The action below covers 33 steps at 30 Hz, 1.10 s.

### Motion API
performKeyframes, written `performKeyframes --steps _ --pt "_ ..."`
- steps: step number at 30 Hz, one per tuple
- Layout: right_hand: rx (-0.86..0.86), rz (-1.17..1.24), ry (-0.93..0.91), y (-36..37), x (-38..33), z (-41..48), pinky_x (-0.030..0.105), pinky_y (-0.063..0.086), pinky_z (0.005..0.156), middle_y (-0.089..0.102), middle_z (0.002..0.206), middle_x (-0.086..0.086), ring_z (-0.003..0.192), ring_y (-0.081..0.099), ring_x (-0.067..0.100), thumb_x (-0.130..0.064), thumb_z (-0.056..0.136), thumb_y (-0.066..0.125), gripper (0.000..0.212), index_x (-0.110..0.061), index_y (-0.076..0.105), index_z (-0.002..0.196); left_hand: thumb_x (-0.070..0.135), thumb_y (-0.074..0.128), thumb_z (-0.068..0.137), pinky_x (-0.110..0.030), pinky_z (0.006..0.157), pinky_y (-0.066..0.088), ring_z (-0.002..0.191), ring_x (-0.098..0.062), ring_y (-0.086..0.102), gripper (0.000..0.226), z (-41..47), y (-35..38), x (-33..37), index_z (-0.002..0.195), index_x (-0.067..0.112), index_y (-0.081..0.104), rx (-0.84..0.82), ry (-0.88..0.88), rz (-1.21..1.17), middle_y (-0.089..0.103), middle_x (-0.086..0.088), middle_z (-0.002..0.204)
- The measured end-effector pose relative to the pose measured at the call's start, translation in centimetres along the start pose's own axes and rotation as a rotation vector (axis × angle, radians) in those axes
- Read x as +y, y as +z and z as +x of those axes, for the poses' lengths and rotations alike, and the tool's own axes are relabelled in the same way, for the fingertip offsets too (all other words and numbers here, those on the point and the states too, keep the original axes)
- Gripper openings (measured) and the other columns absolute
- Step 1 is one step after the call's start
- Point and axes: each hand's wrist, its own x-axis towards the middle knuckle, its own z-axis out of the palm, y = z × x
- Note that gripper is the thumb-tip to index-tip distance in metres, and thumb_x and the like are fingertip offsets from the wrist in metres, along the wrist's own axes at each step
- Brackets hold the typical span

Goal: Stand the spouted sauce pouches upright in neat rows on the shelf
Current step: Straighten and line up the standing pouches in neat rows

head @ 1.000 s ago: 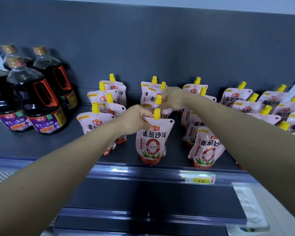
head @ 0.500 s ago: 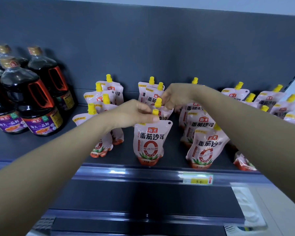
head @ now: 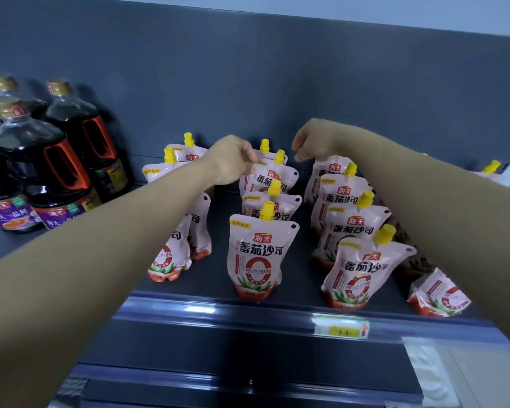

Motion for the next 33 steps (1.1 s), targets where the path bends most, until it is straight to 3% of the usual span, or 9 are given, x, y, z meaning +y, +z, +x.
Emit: performKeyframes --steps 4,8,13,18,22,26,29,31,33 --pt "-0.08 -0.154 0.023 1.5 0.2 2.4 0.04 0.047 0.099 0.062 0.123 0.021 0.115 0.058 0.036 -0.02 0.09 0.059 0.039 0.007 0.061 0.118 0.003 0.061 0.086 -0.022 0.088 0.04 0.108 -0.022 0.057 0.024 2.5 0.5 -0.6 0.11 0.002 0.063 -0.018 -0.05 0.11 0.061 -0.009 0.12" --pt "-0.02 -0.156 0.056 1.7 0.5 5.1 0.027 0.046 0.064 0.064 0.1 0.018 0.085 0.056 0.027 -0.004 0.089 0.047 0.02 0.007 0.062 0.095 0.002 0.059 0.086 -0.022 0.082 0.043 0.097 -0.021 0.058 0.025 4.9 1.3 -1.4 0.111 0.004 0.063 -0.001 -0.046 0.108 0.064 -0.011 0.109" --pt "-0.016 -0.086 0.018 1.0 0.6 7.3 0.036 0.042 0.104 0.056 0.133 0.014 0.123 0.051 0.031 0.002 0.093 0.04 0.038 0.002 0.054 0.128 0.005 0.06 0.087 -0.017 0.083 0.038 0.095 -0.013 0.053 0.036 7.0 2.7 -1.8 0.123 0.007 0.058 -0.092 -0.04 0.091 0.062 -0.008 0.118" --pt "-0.162 -0.034 -0.025 1.9 1.6 8.9 0.042 0.049 0.098 0.057 0.13 0.017 0.117 0.057 0.036 -0.001 0.093 0.046 0.04 0.0 0.051 0.133 -0.004 0.053 0.087 -0.02 0.093 0.04 0.113 -0.021 0.055 0.046 8.0 3.7 -2.9 0.129 0.012 0.054 -0.131 -0.046 0.082 0.058 -0.005 0.121" --pt "-0.243 0.125 -0.029 2.6 1.8 9.6 0.037 0.051 0.094 0.063 0.123 0.014 0.098 0.059 0.019 0.002 0.091 0.046 0.042 -0.008 0.054 0.131 0.001 0.062 0.082 -0.03 0.087 0.048 0.091 -0.019 0.056 0.028 8.5 4.1 -3.3 0.105 0.016 0.066 -0.125 -0.042 0.098 0.059 -0.003 0.097" --pt "-0.291 0.224 -0.042 3.1 1.6 10.2 0.032 0.053 0.09 0.06 0.11 0.007 0.106 0.06 0.02 -0.005 0.089 0.056 0.041 -0.01 0.055 0.13 0.011 0.077 0.072 -0.034 0.084 0.05 0.078 -0.017 0.054 0.015 8.9 3.8 -3.7 0.082 0.007 0.068 -0.113 -0.08 0.094 0.062 -0.004 0.083" --pt "-0.303 0.234 -0.045 3.6 1.5 10.7 0.034 0.054 0.091 0.06 0.101 0.007 0.099 0.063 0.024 -0.009 0.09 0.057 0.028 -0.003 0.063 0.118 0.013 0.079 0.071 -0.024 0.083 0.046 0.078 -0.015 0.054 0.024 8.5 3.0 -3.9 0.079 -0.005 0.066 -0.153 -0.091 0.054 0.062 0.0 0.084" --pt "-0.293 0.239 -0.039 3.8 1.3 11.0 0.037 0.055 0.091 0.061 0.089 0.01 0.087 0.063 0.023 -0.007 0.089 0.055 0.027 0.005 0.064 0.111 0.013 0.076 0.075 -0.012 0.066 0.041 0.063 -0.01 0.048 0.023 7.8 2.4 -3.7 0.069 -0.003 0.061 -0.177 -0.126 0.029 0.053 0.007 0.066" --pt "-0.28 0.238 -0.032 4.0 1.1 11.1 0.037 0.056 0.089 0.06 0.085 0.011 0.082 0.061 0.022 -0.007 0.089 0.055 0.026 0.008 0.064 0.109 0.013 0.072 0.078 -0.014 0.058 0.034 0.057 -0.008 0.042 0.019 7.2 2.2 -3.6 0.071 0.0 0.06 -0.178 -0.151 -0.01 0.045 0.01 0.061"
